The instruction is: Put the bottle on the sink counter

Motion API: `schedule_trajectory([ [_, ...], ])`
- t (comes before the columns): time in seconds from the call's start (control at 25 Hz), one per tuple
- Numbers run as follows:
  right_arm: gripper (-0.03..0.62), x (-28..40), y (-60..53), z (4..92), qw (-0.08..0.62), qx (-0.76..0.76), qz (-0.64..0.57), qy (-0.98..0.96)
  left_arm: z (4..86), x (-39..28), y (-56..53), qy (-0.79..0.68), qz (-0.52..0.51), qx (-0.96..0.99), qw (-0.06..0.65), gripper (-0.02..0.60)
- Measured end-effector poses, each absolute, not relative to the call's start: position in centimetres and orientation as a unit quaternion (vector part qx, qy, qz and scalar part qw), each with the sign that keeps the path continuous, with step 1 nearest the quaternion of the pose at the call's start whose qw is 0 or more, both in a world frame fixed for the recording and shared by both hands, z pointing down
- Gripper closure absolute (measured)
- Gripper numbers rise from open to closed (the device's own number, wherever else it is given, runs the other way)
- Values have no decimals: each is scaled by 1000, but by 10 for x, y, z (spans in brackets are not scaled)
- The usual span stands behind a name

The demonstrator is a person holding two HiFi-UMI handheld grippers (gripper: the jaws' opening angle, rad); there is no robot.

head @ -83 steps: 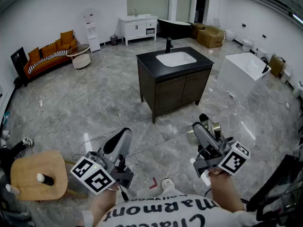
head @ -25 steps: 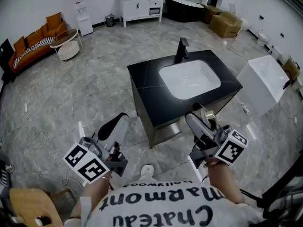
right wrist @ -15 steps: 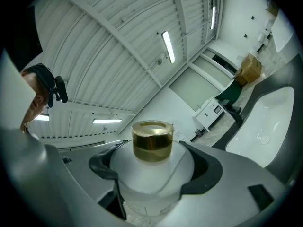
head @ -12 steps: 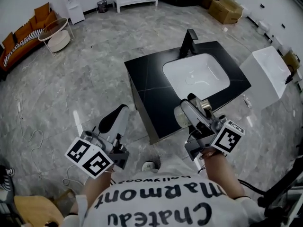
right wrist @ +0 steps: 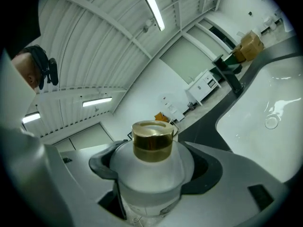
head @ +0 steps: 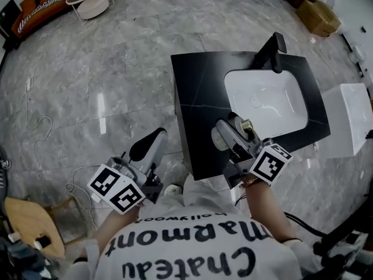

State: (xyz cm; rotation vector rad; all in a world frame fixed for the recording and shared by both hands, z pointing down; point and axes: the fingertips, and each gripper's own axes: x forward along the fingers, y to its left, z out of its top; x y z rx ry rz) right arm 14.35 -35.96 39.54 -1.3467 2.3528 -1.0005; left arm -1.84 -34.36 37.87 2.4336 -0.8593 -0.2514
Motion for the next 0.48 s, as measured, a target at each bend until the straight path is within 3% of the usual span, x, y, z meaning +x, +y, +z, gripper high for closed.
schedule_trajectory([
  [0.48,249,136,-432,481,-63,-394,-331,855,432,15,-374,-406,-74,853,319,566],
])
